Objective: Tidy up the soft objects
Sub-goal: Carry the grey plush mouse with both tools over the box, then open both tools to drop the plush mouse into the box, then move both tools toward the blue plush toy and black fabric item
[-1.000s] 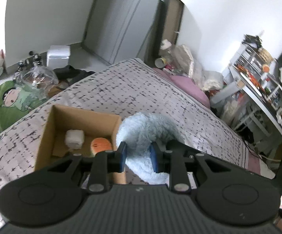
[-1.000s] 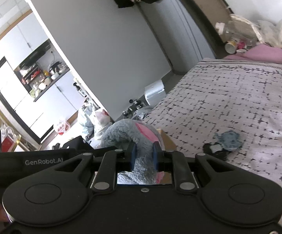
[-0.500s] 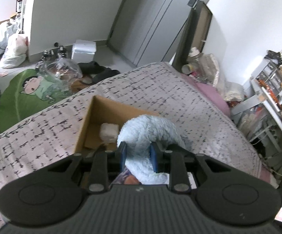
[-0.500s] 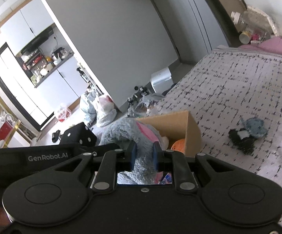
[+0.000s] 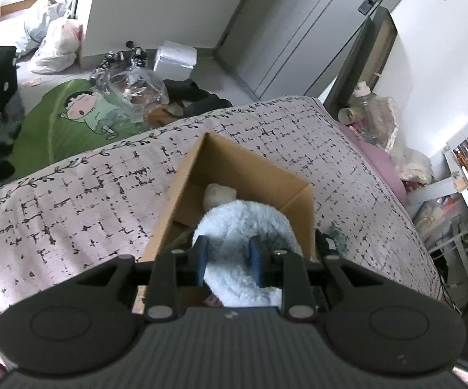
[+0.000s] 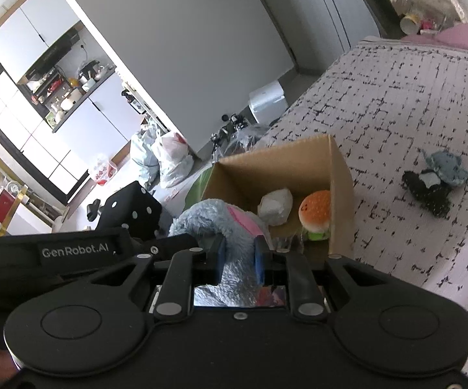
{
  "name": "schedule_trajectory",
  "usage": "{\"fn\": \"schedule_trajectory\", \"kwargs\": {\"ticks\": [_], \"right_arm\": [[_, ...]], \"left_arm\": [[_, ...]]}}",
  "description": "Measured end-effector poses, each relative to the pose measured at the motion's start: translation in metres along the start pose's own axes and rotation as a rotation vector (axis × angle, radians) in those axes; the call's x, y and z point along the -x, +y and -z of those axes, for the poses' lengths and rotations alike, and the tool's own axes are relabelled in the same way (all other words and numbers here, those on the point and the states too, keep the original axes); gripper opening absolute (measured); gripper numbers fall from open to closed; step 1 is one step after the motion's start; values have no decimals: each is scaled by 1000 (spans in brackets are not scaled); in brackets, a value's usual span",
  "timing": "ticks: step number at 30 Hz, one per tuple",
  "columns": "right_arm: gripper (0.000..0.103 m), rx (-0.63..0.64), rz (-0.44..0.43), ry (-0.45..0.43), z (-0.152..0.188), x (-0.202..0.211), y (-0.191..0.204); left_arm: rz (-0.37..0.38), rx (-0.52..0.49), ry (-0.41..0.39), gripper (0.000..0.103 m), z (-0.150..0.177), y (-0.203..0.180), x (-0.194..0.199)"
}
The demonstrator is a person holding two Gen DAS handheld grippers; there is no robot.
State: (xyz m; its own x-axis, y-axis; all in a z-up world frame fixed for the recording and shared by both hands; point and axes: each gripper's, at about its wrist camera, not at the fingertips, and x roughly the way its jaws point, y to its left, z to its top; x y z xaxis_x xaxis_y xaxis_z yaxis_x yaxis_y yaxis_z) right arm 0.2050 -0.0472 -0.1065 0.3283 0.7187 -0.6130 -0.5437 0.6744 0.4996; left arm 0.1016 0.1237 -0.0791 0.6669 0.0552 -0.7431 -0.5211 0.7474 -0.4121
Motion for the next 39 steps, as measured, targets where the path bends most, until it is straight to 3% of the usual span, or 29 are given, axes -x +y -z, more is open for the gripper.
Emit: {"fn": "schedule_trajectory", "kwargs": {"ticks": [6, 9, 11, 20, 22, 28, 39], "right_arm": [[25, -26, -12, 8, -2, 6, -6], [35, -31, -15, -6, -4, 17, -9], [41, -33, -17, -18, -7, 24, -11], [74, -46, 7, -83, -20, 66, -38], [85, -46, 17, -96, -22, 72, -46], [95, -50, 46, -108, -27, 87, -72], [97, -43, 110, -87, -15, 103, -125]], "left_arm": [[-30, -11, -4, 31, -1, -4, 2], [-46, -8, -17, 42, -4, -6, 8], [-55, -15, -23, 54, -5, -11, 11], [-55, -127, -34, 83, -2, -51, 26], [-40, -160, -29, 85, -1, -60, 26], [-52, -266, -15, 87, 9, -84, 21], [-82, -407, -36, 90, 14, -114, 21]]}}
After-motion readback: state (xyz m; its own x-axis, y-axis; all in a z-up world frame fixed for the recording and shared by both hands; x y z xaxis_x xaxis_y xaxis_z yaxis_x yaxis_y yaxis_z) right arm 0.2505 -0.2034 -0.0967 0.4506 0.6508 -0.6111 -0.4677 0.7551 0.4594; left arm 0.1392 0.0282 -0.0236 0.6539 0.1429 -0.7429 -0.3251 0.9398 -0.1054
